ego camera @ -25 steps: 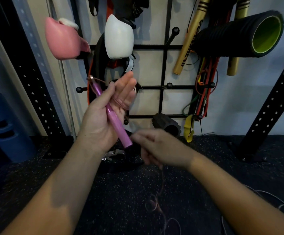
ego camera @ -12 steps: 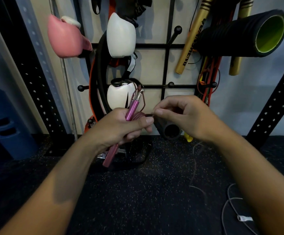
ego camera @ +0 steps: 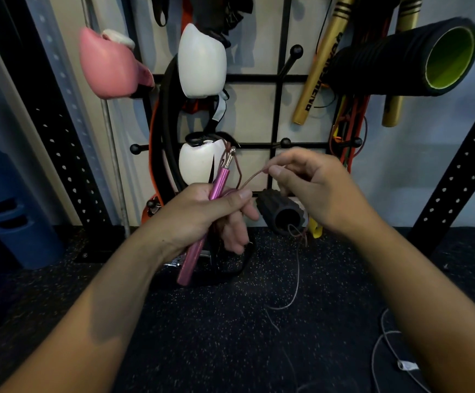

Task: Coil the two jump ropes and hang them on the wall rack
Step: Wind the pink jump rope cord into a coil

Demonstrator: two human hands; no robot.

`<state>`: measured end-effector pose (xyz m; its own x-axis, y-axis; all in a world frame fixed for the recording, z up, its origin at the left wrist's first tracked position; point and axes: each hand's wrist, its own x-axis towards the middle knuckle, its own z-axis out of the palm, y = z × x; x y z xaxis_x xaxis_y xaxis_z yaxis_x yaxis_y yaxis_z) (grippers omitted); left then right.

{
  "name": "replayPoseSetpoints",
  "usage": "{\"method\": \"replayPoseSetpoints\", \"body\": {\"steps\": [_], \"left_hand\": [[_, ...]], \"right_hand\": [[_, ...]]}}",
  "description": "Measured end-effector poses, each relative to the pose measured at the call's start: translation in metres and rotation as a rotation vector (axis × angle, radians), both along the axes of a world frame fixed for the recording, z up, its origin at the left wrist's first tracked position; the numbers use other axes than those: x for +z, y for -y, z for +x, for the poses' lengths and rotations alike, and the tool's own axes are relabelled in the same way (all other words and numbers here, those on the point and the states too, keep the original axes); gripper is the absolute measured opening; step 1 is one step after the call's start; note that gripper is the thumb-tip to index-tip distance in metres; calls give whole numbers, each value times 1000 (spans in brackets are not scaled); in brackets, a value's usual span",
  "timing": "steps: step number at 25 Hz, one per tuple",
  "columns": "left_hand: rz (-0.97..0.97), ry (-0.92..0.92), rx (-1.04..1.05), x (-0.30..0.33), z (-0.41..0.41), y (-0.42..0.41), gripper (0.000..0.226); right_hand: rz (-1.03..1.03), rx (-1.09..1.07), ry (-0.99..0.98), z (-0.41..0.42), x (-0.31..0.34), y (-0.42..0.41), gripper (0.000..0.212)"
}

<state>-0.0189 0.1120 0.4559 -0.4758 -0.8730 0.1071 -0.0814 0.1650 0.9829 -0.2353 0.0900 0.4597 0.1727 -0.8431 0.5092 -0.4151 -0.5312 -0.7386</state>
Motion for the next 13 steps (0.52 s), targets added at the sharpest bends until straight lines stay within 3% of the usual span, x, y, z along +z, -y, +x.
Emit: {"method": "replayPoseSetpoints", "body": {"steps": [3, 6, 10, 13], "left_hand": [[22, -122, 1, 3, -1, -2, 37], [25, -290, -67, 10, 0, -4, 37], [43, -433, -8, 14, -2, -7, 33], [86, -506, -199, 14, 6, -4, 40]], "right_hand": [[33, -140, 115, 1, -4, 0, 36], [86, -35, 99, 3, -5, -1, 25], [81, 15, 92, 6, -4, -2, 22], [102, 20, 135, 11, -4, -4, 21]]}}
